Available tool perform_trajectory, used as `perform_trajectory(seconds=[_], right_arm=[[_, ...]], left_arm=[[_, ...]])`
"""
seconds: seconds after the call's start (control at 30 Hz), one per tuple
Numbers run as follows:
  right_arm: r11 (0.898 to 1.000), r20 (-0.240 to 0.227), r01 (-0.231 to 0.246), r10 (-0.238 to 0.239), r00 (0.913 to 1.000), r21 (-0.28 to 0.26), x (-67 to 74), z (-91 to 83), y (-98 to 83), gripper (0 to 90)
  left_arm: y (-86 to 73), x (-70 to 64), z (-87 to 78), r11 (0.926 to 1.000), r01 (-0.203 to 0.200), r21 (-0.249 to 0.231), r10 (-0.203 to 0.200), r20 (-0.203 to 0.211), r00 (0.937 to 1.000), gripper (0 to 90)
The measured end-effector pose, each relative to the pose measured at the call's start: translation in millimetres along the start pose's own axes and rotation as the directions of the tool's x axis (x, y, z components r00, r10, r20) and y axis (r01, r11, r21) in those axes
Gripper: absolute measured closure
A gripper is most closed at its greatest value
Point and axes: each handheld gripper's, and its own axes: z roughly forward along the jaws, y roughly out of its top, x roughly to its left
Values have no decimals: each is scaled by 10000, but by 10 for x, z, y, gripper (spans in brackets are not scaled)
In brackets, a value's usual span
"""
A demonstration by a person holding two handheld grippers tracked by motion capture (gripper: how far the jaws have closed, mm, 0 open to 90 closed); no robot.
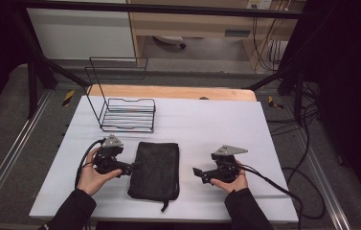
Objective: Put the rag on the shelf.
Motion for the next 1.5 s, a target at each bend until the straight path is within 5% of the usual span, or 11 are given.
perform_trajectory(seconds=[0.27,0.43,0.73,1.0,1.2,1.5], right_arm=[[9998,18,-10,10,10000,-194,8,-58,-4,24],[9998,27,-31,31,10000,-190,14,-41,-13,23],[10000,58,11,-12,10000,81,16,0,-37,25],[9997,3,-150,150,9999,168,19,16,-38,59],[9999,86,-112,112,9999,-29,29,18,39,60],[9999,132,36,-37,9999,117,177,320,322,104]], left_arm=[[184,99,152,9998,166,-65,-168,-327,9993,148],[214,195,327,9960,810,-388,-822,-322,9961,211],[157,275,605,9957,866,330,-838,-782,9934,457],[117,294,664,9900,1290,580,-1284,-127,9916,657],[115,259,659,9902,1205,705,-1211,38,9926,729],[94,224,664,9939,951,567,-950,-38,9955,781]])
